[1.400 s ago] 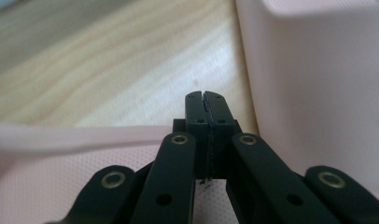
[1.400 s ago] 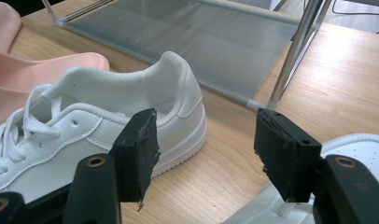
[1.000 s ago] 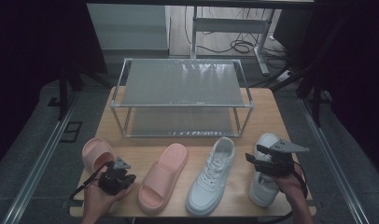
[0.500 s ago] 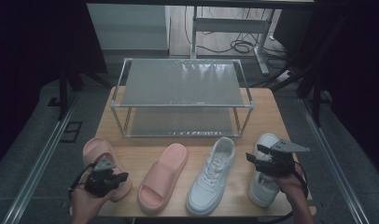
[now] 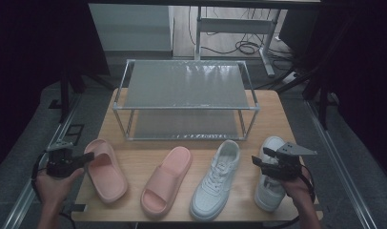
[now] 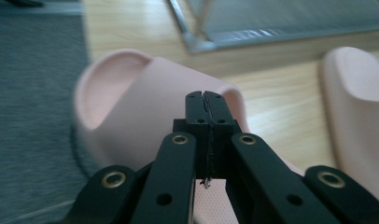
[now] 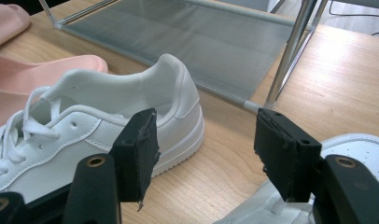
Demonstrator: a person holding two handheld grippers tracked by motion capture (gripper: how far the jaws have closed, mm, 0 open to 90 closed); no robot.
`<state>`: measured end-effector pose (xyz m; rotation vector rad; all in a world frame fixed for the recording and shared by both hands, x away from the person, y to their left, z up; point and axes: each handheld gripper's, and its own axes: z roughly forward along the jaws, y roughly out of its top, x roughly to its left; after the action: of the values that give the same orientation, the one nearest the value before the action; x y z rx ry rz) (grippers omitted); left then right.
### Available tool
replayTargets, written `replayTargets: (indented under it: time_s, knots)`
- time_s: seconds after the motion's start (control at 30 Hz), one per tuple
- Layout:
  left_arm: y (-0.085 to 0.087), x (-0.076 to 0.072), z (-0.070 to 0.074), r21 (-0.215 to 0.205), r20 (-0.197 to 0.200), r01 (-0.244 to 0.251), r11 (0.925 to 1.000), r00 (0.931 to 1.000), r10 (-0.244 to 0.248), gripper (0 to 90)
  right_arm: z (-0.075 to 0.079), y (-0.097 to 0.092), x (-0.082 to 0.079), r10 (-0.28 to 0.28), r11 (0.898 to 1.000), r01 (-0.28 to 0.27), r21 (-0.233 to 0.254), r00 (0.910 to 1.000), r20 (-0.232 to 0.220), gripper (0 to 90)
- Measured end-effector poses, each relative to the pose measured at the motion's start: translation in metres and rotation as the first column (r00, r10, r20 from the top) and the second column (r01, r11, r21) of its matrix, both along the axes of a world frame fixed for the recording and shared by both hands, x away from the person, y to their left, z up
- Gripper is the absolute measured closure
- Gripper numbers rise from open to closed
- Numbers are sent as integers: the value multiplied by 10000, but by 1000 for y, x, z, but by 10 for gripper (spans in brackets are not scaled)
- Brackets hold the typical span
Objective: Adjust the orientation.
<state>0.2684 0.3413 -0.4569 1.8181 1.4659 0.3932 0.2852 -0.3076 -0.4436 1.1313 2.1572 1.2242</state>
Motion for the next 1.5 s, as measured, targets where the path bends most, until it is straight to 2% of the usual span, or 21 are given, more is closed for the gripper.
replayTargets:
  time_s: [0.03, 0.07, 0.1, 0.23, 0.37, 0.47, 0.5, 0.7, 0.83, 1.0, 1.23, 1.33, 1.5]
  knots:
    - [-1, 0, 0, -224, -14, 172, 9996, 9999, -172, 900, 0, 0, 0, 17, 10000, -17, -12, 10000, -12, 400]
    - [-1, 0, 0, -224, -14, 172, 9996, 9999, -172, 900, 0, 0, 0, 17, 10000, -17, -12, 10000, -12, 400]
    - [-5, -1, -2, -288, -56, 400, 9988, 9992, -402, 900, -1, 1, 1, 28, 10000, -28, -26, 10000, -6, 400]
    - [-7, 1, -4, -296, -30, 422, 9987, 9991, -423, 900, -2, 2, 1, 52, 10000, -52, -51, 10000, -53, 400]
    - [3, 3, -1, -305, 71, 29, 9995, 10000, -27, 900, -2, 1, 1, 41, 10000, -42, -43, 10000, -52, 400]
    - [13, 6, 0, -91, 47, -375, 9993, 9993, 376, 900, -2, -1, 2, -18, 10000, 18, -21, 10000, -64, 401]
    - [13, 6, 0, -91, 47, -375, 9993, 9993, 376, 900, -2, -1, 2, -18, 10000, 18, -21, 10000, -64, 401]
    - [36, 14, -13, 40, -227, -1098, 9939, 9937, 1099, 900, -2, 0, 2, 20, 10000, -20, -41, 10000, -79, 401]
    - [45, 19, -21, 130, -403, -1356, 9907, 9899, 1360, 900, -3, 0, 3, -21, 10000, 20, -56, 10000, -87, 401]
    - [59, 33, -37, 272, -766, -1591, 9869, 9840, 1608, 900, -4, 0, 3, -10, 9999, 9, -103, 9999, -126, 401]
    - [63, 45, -51, 386, -1093, -1643, 9857, 9798, 1676, 900, -6, 1, 4, -10, 9999, 8, -144, 9998, -182, 401]
    - [59, 50, -56, 430, -1209, -1423, 9889, 9818, 1466, 900, -6, 1, 4, -17, 9999, 15, -164, 9998, -178, 401]
    - [53, 54, -57, 355, -1163, -1223, 9919, 9852, 1257, 900, -6, 1, 4, -30, 9999, 27, -136, 9998, -174, 401]
